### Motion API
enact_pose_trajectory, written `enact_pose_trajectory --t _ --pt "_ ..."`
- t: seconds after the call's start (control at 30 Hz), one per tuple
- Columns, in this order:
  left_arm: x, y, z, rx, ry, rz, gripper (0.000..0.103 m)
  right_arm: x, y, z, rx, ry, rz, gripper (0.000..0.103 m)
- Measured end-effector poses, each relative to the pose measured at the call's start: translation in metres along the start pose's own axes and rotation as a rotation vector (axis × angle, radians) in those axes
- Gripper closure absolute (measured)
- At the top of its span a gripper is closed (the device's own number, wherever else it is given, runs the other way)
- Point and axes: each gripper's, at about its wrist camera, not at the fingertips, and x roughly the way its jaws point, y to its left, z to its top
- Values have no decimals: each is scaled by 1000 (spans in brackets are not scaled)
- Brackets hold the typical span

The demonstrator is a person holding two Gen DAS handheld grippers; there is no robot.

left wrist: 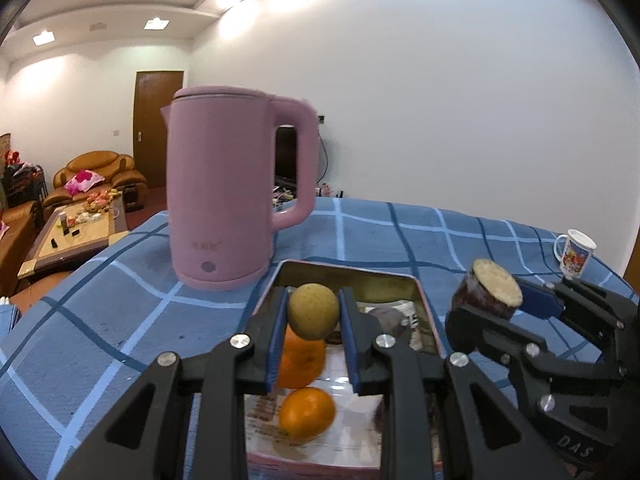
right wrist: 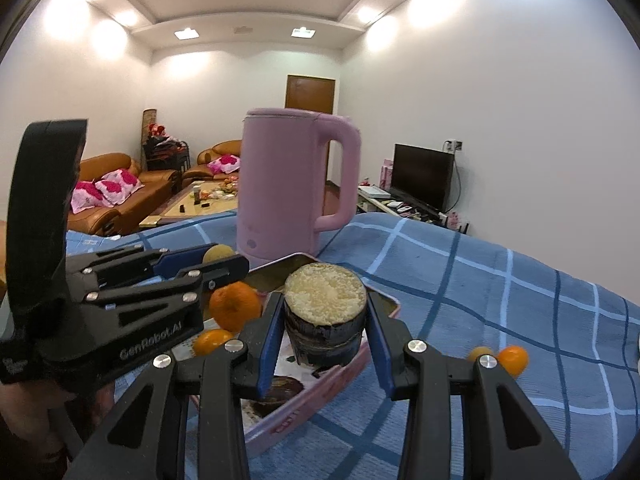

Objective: Organize fruits
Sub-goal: 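Lower the brown fruit into the tin and open the left gripper while the right releases the yam slice, then grasp a small brown fruit with the left gripper while the right grasps an orange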

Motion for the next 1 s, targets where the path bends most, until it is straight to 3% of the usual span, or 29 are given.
enact_pose_trajectory --t 0.6,0.73,1.0 --pt "15 12 -5 -3 99 8 73 38 21 -11 -29 155 120 61" --pt "11 11 -6 -13 89 35 39 36 21 -10 -39 144 112 56" --pt "2 -13 5 -1 67 6 26 11 -7 -14 -51 117 22 53"
